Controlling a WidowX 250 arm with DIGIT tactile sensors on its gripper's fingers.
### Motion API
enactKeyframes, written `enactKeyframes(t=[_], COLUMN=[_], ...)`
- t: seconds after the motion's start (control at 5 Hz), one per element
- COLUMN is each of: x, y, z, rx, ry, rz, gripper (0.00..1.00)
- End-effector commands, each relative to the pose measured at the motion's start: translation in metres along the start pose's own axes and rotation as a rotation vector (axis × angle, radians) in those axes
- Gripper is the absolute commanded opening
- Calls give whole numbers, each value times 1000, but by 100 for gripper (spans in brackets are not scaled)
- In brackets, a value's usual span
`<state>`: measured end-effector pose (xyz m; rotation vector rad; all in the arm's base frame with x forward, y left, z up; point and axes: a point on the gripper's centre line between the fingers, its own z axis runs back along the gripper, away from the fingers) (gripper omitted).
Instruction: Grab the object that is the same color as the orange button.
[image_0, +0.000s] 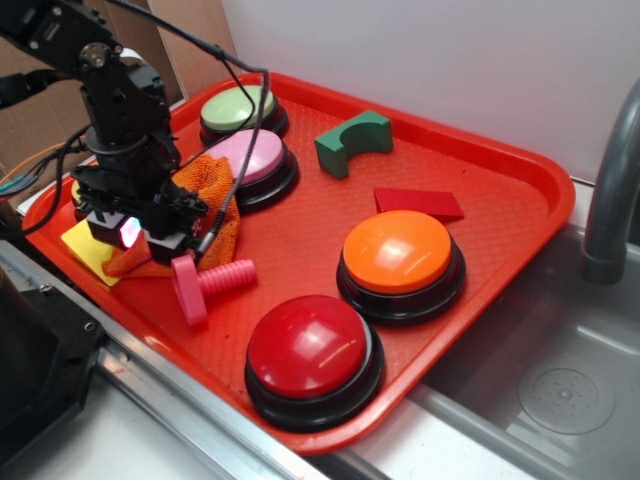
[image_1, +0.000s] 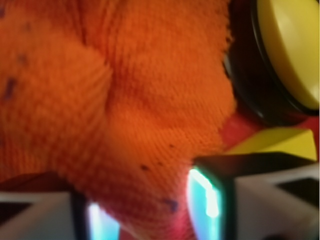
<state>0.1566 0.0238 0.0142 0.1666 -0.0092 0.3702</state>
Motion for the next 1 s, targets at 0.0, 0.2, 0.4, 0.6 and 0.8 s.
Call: enactKeyframes(t=[0.0,0.2,0.4,0.6,0.8], x=[1,3,9,10,15], y=[0,-10,-15,-17,-19], z=[72,111,162,186,182], rx=[-85,-140,-205,-228,-272], ry=[-2,-52,-134,-188,-167], rz=[-82,-159,-249,-272,-298], gripper=[0,0,0,0,0])
